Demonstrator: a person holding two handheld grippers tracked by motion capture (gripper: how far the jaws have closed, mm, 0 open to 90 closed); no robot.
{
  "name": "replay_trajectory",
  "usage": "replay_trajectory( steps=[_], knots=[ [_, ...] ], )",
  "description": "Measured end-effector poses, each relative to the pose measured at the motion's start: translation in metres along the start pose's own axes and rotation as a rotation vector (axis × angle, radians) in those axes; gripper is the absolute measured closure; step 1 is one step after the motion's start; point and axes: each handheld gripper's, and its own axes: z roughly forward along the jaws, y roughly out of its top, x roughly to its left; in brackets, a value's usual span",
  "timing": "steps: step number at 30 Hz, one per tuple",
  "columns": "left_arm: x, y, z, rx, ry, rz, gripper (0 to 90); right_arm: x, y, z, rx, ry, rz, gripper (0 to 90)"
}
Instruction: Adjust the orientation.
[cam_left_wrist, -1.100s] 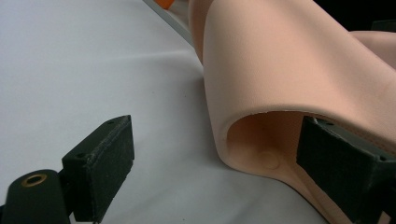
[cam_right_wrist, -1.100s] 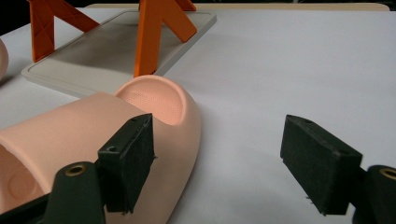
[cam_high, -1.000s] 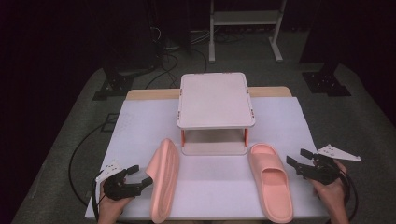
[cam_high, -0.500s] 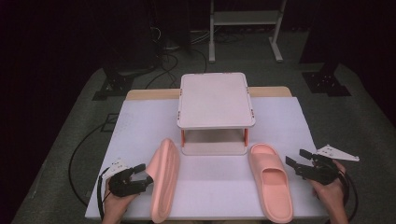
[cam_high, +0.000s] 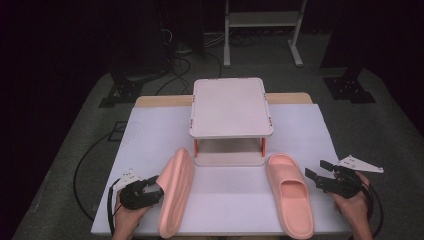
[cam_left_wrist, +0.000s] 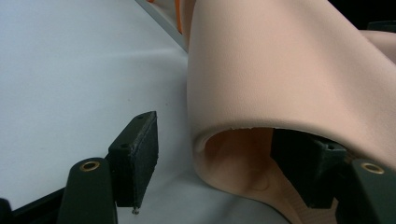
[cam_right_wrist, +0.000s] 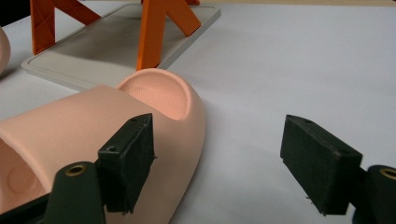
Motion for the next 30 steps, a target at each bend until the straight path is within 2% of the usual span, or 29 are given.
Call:
replay_trajectory(
  steps=[12, 30],
  knots=[
    [-0.008, 0.003, 0.006, -0.005, -0.028, -0.006, 33.1, 0.001, -0.001, 0.0, 0.0, 0.003, 0.003, 25.4],
    [-0.021, 0.007, 0.013, -0.014, -0.063, 0.016, 33.2, 0.0, -0.001, -0.001, 0.0, 0.005, 0.001, 25.4]
  ],
)
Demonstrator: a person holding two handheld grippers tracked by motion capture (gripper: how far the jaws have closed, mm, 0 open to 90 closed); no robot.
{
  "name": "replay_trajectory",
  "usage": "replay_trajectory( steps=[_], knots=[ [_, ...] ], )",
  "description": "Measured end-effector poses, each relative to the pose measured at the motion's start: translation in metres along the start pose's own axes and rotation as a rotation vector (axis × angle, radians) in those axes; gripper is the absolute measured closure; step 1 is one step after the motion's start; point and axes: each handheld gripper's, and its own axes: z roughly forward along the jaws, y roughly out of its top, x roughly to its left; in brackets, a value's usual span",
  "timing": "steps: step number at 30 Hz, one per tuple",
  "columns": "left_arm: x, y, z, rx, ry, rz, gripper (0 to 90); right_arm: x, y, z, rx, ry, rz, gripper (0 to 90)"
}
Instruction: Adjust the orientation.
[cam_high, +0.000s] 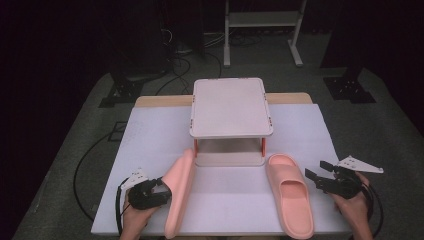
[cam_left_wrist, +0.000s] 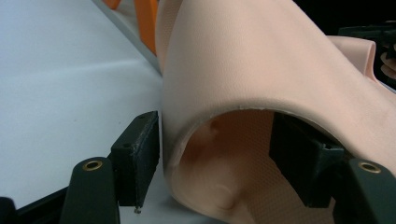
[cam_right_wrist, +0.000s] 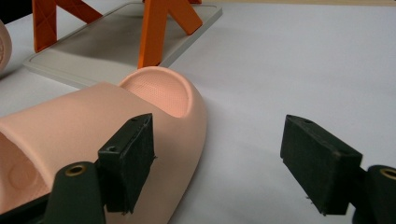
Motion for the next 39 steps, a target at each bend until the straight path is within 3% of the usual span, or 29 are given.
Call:
replay_trajectory(
  steps=[15, 21, 22, 24, 25, 29, 39],
  knots=[
    [-0.008, 0.002, 0.004, -0.002, -0.017, 0.025, 33.2, 0.001, -0.002, -0.001, -0.003, 0.013, 0.004, 25.4],
    [-0.013, 0.003, 0.009, 0.015, -0.016, 0.047, 33.2, 0.001, -0.003, -0.003, -0.003, 0.017, 0.009, 25.4],
    [-0.015, 0.002, 0.013, 0.034, -0.041, 0.047, 30.2, 0.001, -0.003, -0.004, -0.01, 0.019, 0.013, 25.4],
    [-0.019, 0.002, 0.015, 0.034, -0.031, 0.063, 31.6, 0.001, -0.003, -0.005, -0.013, 0.02, 0.016, 25.4],
    [-0.023, 0.002, 0.02, 0.053, -0.05, 0.077, 30.8, 0.001, -0.004, -0.007, -0.017, 0.022, 0.015, 25.4],
    [-0.03, 0.003, 0.026, 0.074, -0.035, 0.107, 31.7, 0.002, -0.003, -0.013, -0.036, 0.029, 0.016, 25.4],
    [-0.029, 0.003, 0.028, 0.087, -0.018, 0.112, 34.5, 0.008, -0.008, -0.025, -0.049, 0.053, 0.015, 25.4]
  ],
)
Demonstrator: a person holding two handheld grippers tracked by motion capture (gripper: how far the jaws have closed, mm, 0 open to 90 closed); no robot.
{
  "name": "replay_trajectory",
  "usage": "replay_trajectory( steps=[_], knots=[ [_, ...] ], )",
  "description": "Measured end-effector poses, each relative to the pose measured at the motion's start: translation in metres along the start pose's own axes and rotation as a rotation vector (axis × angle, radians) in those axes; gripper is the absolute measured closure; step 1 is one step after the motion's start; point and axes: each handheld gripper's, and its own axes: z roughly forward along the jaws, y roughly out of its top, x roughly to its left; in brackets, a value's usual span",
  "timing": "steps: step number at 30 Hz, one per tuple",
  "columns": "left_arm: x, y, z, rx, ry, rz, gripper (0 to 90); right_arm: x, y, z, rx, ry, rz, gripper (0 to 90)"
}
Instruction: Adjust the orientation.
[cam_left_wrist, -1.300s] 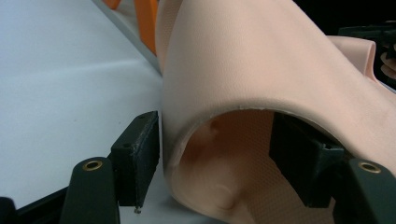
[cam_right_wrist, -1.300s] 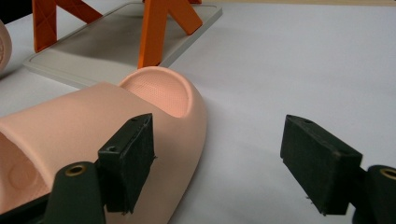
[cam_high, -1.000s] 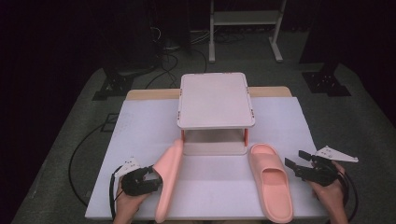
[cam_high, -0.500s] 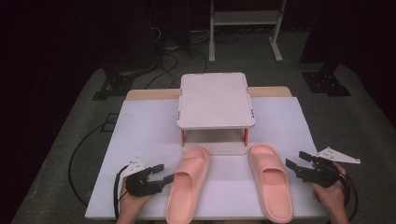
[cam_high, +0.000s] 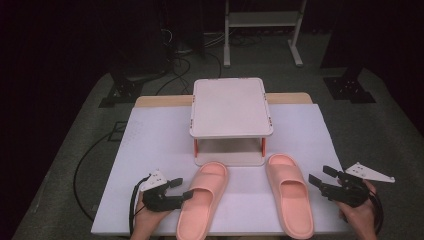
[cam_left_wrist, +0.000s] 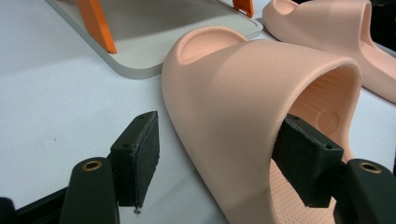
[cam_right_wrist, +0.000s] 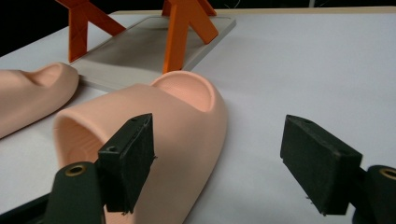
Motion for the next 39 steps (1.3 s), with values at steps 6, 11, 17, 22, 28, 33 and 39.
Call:
replay_trajectory(
  steps=[6, 11, 17, 22, 28, 33, 39],
  knots=[
    [-0.002, 0.0, 0.002, 0.009, 0.015, 0.003, 36.4, 0.008, -0.006, -0.012, -0.017, 0.018, -0.007, 25.4],
    [-0.006, 0.002, 0.007, 0.034, 0.027, 0.027, 38.6, 0.019, -0.01, -0.015, 0.0, 0.039, -0.029, 25.7],
    [-0.007, 0.004, 0.014, 0.054, 0.026, 0.023, 44.4, 0.027, -0.012, -0.009, 0.048, 0.066, -0.035, 31.5],
    [-0.009, 0.005, 0.019, 0.07, 0.041, 0.04, 47.2, 0.033, -0.012, 0.008, 0.097, 0.053, -0.062, 34.1],
    [-0.011, 0.008, 0.024, 0.078, 0.071, 0.048, 54.0, 0.037, -0.012, 0.033, 0.162, -0.029, -0.091, 45.7],
    [-0.011, 0.007, 0.022, 0.073, 0.094, 0.058, 60.3, 0.039, -0.012, 0.034, 0.159, -0.087, -0.099, 56.4],
    [-0.01, 0.007, 0.018, 0.05, 0.092, 0.042, 68.9, 0.044, -0.012, 0.033, 0.149, -0.158, -0.131, 67.9]
  ],
)
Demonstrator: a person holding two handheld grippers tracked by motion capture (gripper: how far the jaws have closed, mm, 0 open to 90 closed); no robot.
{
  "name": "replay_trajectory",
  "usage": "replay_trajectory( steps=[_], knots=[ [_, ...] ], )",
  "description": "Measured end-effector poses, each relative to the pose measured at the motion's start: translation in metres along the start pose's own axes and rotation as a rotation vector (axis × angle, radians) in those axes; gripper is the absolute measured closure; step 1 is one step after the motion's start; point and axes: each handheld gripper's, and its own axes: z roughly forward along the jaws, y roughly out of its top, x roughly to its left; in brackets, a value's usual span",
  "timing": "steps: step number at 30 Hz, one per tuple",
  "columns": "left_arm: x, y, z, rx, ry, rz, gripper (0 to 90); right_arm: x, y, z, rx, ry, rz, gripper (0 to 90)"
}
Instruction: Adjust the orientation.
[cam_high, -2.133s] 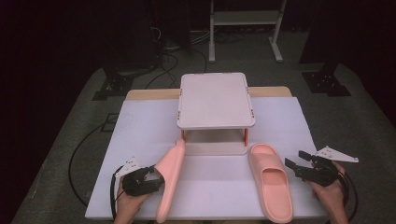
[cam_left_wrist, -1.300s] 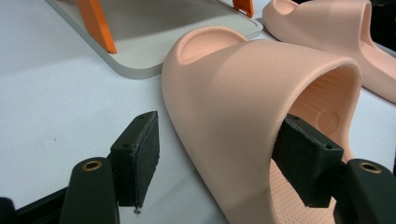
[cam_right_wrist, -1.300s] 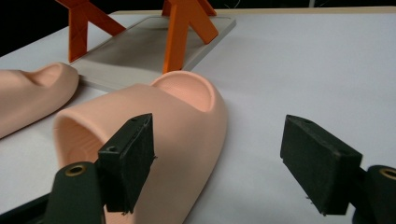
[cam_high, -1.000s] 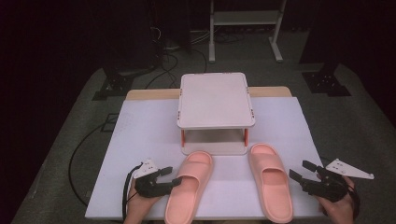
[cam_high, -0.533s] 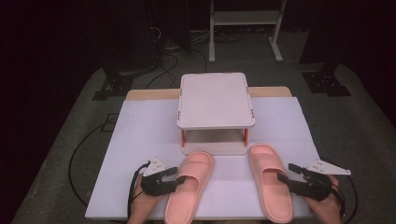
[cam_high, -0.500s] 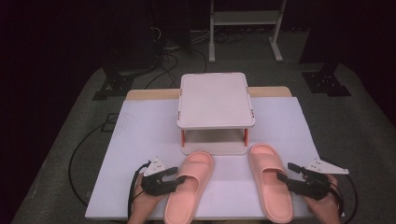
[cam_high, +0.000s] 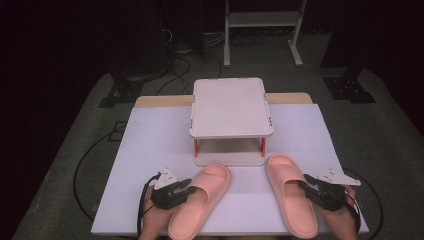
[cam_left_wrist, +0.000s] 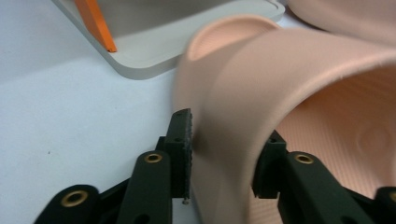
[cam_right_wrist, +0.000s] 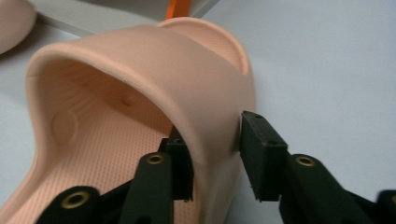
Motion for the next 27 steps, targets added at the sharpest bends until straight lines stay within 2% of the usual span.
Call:
replay_trajectory(
  steps=[2, 8, 11, 14, 18, 19, 22, 23, 25, 26, 27],
  knots=[
    [0.0, 0.0, -0.001, 0.001, -0.007, -0.005, 71.1, 0.0, 0.001, 0.0, -0.005, -0.023, -0.003, 73.5],
    [0.003, 0.0, -0.006, -0.009, -0.032, -0.024, 74.5, 0.0, 0.003, 0.0, 0.01, -0.03, 0.004, 80.5],
    [0.004, 0.001, -0.007, -0.019, -0.043, -0.027, 76.4, -0.002, 0.003, -0.003, 0.013, -0.01, 0.029, 81.6],
    [0.004, 0.003, -0.011, -0.026, -0.052, -0.043, 77.5, -0.003, 0.004, -0.006, 0.007, -0.014, 0.032, 81.7],
    [0.004, 0.007, -0.018, -0.045, -0.077, -0.059, 77.9, -0.002, 0.007, -0.015, -0.012, 0.002, 0.045, 81.8],
    [0.003, 0.011, -0.021, -0.051, -0.084, -0.052, 78.0, -0.002, 0.009, -0.021, -0.029, 0.02, 0.056, 81.8],
    [0.003, 0.014, -0.025, -0.059, -0.093, -0.053, 78.4, -0.001, 0.012, -0.026, -0.037, 0.028, 0.056, 81.8],
    [0.003, 0.018, -0.028, -0.065, -0.098, -0.047, 79.0, 0.001, 0.019, -0.034, -0.048, 0.037, 0.053, 81.8],
    [0.004, 0.02, -0.031, -0.069, -0.108, -0.044, 79.3, 0.002, 0.02, -0.036, -0.055, 0.039, 0.05, 81.8],
    [0.005, 0.024, -0.034, -0.072, -0.131, -0.047, 79.9, 0.003, 0.028, -0.044, -0.067, 0.063, 0.053, 81.8],
    [0.005, 0.026, -0.036, -0.071, -0.132, -0.044, 80.3, 0.003, 0.031, -0.047, -0.071, 0.07, 0.055, 81.8]
  ],
)
